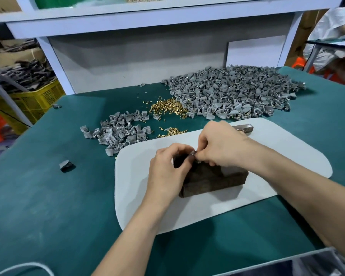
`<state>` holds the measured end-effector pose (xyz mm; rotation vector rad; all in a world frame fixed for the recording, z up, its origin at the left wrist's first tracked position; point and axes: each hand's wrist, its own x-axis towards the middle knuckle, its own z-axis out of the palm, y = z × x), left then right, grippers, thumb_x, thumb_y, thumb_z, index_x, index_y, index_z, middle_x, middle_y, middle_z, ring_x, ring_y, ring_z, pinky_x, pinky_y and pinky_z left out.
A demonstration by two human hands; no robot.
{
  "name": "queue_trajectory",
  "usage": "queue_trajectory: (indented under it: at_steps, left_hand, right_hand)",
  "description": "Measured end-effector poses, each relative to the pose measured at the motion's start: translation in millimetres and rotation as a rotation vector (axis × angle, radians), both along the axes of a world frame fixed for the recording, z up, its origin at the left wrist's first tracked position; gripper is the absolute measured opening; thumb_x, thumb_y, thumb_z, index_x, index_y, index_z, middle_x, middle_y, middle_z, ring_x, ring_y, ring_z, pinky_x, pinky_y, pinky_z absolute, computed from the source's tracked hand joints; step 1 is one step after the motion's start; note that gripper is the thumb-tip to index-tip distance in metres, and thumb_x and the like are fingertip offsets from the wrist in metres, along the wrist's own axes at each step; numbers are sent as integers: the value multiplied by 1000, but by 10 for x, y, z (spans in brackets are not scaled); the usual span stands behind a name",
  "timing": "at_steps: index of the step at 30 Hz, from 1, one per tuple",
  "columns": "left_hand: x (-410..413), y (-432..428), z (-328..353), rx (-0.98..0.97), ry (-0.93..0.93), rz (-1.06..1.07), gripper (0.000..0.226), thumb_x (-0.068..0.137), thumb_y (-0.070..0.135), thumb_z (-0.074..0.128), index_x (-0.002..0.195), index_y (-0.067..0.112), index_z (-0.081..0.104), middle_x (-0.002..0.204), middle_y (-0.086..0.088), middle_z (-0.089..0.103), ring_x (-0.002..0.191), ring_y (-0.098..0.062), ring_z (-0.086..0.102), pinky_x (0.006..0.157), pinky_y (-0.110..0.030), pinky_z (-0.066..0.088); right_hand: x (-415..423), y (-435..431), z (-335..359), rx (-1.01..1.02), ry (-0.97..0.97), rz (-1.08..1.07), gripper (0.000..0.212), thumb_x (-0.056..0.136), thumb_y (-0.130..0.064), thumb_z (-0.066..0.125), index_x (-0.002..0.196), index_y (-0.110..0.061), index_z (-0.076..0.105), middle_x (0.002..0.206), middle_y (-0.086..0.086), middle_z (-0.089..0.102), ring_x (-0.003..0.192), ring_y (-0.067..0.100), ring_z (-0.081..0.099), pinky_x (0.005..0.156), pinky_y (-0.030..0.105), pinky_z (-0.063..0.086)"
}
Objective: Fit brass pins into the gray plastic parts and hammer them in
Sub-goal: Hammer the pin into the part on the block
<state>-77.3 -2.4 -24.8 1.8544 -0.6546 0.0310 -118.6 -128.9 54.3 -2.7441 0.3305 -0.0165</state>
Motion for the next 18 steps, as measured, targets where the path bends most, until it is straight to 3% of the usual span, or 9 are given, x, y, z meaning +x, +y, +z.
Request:
queue_trajectory:
  at_steps: [5, 9, 12, 16, 18]
  left_hand:
    - [40, 6, -11, 46, 9, 2, 12, 82, 11, 69, 85, 22, 66, 107, 15, 67, 111, -15, 53, 95, -32, 42]
    - [16, 15, 8, 94, -69, -5, 19, 82, 9, 67, 80, 26, 57, 112, 14, 64, 109, -13, 49, 85, -20, 36]
    - [18, 21, 21, 108, -61, -14, 30, 82, 9, 67, 76, 34, 50, 110, 14, 64, 106, -14, 50, 75, -20, 33]
    - [23, 26, 4, 94, -40, -23, 17, 81, 8, 66, 81, 23, 58, 97, 10, 69, 92, -11, 56, 68, -20, 37]
    - [22, 31, 11, 68, -20, -26, 13, 80, 8, 66, 80, 21, 62, 87, 13, 69, 83, -6, 57, 67, -19, 42]
  right_hand:
    - [119, 38, 34, 53, 82, 21, 8, 74, -5, 63, 71, -1, 69, 50, 6, 65, 46, 16, 62, 52, 25, 55]
    - [149, 109, 61, 4, 107, 38, 5, 75, -6, 63, 71, -6, 61, 48, 5, 61, 50, 20, 63, 58, 29, 56]
    - [143, 145, 72, -66, 90, 35, 6, 74, -7, 64, 69, -8, 61, 47, 3, 59, 53, 21, 65, 61, 28, 57]
    - [154, 137, 60, -24, 104, 12, 6, 73, -6, 65, 68, -5, 63, 38, 1, 56, 43, 17, 60, 54, 24, 55]
    - [160, 118, 43, -31, 67, 13, 7, 70, -10, 68, 69, -6, 62, 41, 1, 55, 50, 20, 60, 54, 24, 51]
